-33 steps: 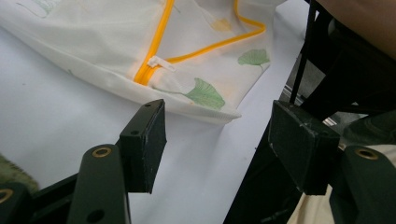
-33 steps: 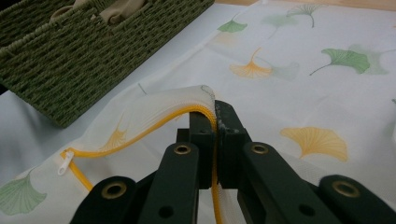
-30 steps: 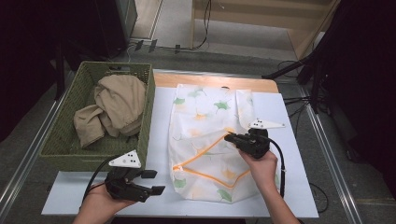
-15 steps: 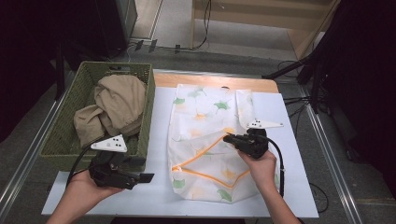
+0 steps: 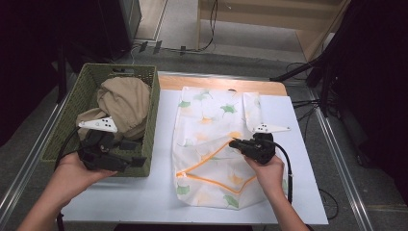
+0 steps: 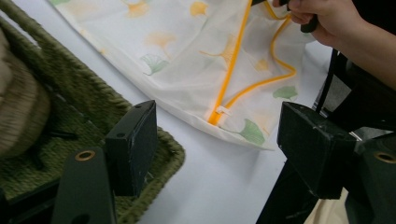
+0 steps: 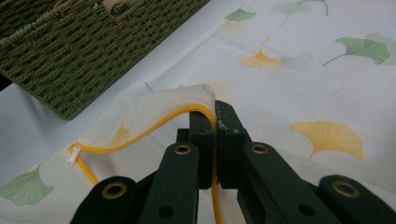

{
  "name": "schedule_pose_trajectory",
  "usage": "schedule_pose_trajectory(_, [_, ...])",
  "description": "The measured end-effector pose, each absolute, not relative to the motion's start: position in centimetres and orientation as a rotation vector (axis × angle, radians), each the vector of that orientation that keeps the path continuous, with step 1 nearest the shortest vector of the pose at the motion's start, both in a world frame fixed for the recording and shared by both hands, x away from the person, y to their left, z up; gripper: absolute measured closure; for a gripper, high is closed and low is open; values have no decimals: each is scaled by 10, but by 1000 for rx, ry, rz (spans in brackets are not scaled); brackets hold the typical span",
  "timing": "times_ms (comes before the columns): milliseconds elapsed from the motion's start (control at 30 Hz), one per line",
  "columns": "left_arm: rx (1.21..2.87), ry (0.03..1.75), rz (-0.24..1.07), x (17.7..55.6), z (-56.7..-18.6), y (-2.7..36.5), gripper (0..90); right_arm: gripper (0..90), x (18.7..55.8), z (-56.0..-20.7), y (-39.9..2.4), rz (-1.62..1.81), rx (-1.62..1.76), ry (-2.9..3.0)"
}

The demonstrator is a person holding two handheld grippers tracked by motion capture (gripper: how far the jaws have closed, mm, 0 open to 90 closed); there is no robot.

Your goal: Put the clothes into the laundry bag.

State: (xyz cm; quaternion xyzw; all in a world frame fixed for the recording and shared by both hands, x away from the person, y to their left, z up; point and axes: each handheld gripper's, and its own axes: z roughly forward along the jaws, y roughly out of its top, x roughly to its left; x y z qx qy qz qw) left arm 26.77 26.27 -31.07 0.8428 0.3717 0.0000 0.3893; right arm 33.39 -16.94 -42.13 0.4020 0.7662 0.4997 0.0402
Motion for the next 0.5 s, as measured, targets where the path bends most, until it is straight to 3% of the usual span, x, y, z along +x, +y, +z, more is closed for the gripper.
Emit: schedule_pose_trajectory(500, [2132, 942, 43, 307, -300, 289, 256, 880, 333, -422, -167, 1518, 1221, 2365])
